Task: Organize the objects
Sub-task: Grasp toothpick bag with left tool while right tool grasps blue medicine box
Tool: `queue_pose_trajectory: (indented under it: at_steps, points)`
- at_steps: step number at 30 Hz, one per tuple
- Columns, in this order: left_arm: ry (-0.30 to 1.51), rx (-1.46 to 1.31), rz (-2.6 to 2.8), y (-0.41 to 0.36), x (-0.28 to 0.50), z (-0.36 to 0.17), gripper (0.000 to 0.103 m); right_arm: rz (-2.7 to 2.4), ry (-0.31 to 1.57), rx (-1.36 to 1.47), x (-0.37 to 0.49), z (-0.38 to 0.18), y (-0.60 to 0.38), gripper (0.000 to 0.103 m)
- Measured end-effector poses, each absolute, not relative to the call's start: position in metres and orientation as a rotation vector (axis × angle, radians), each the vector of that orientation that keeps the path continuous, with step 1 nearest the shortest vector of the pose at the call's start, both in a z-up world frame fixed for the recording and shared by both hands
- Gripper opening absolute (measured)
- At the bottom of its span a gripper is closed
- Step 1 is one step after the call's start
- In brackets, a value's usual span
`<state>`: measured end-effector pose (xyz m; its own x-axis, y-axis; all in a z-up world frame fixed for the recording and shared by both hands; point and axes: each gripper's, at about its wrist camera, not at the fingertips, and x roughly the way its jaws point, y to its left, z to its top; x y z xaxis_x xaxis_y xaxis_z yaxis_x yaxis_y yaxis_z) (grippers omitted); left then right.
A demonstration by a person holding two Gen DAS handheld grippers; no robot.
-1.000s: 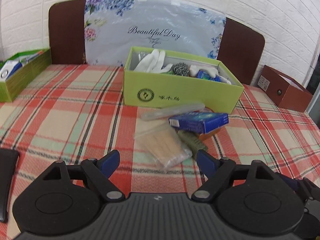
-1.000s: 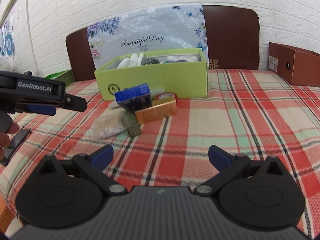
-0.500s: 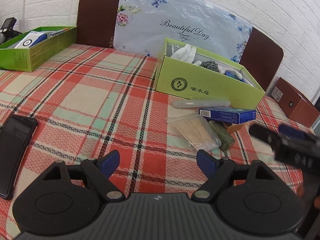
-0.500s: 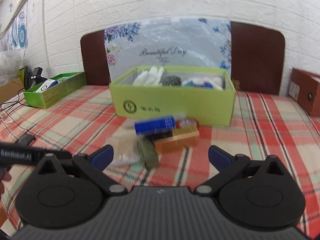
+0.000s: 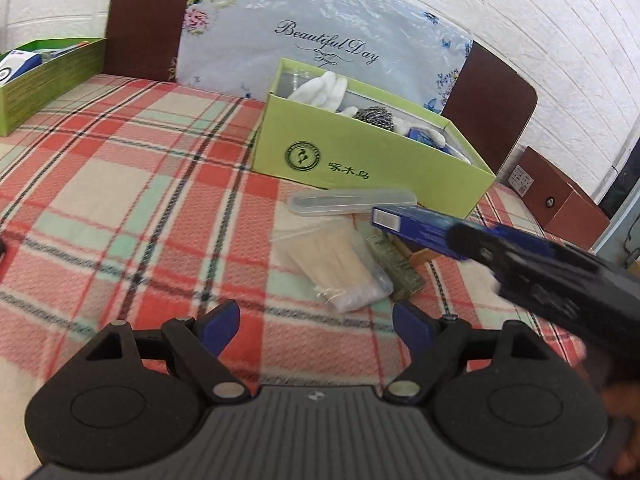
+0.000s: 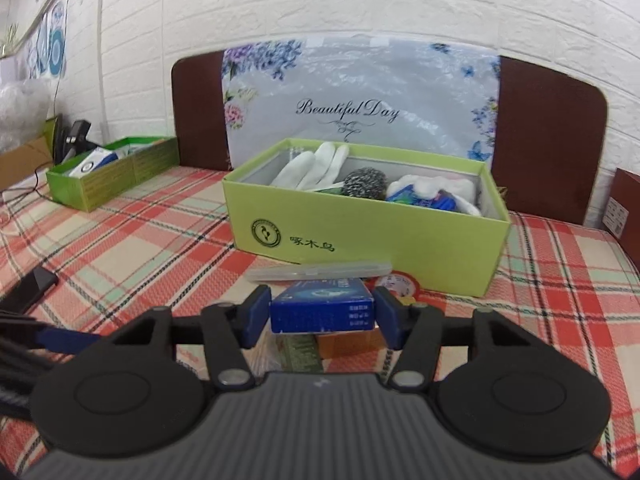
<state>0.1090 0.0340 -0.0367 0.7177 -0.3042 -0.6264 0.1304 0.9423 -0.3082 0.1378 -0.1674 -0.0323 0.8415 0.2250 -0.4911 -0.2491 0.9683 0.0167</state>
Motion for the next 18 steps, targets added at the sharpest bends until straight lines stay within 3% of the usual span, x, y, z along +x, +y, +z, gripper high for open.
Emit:
queue_pose_trajectory:
  at_steps: [7, 8, 9, 11, 12, 14, 18]
  points:
    - [0.749, -0.246, -0.242, 0.006, 0.148, -0.046, 0.085, 0.234, 0.528, 0.017, 0.072, -0.034, -0.205, 0.056]
    - [0.755, -0.243, -0.247, 0.003, 0.153, -0.049, 0.081, 0.228, 0.538, 0.032, 0.064, -0.037, -0.208, 0.056]
    - [0.764, -0.243, -0.25, 0.001, 0.157, -0.052, 0.068, 0.22, 0.547, 0.047, 0.057, -0.041, -0.209, 0.056]
    - [0.766, -0.26, -0.256, 0.002, 0.162, -0.058, 0.058, 0.224, 0.571, 0.08, 0.047, -0.047, -0.212, 0.056]
    - [0.774, -0.249, -0.244, 0.003, 0.163, -0.059, 0.038, 0.228, 0.585, 0.087, 0.044, -0.05, -0.212, 0.056]
    - [0.773, -0.213, -0.238, 0.007, 0.162, -0.06, 0.025, 0.25, 0.611, 0.085, 0.04, -0.056, -0.21, 0.056]
    - [0.798, -0.25, -0.256, 0.028, 0.15, -0.058, 0.018, 0.323, 0.638, 0.138, 0.037, -0.061, -0.205, 0.058]
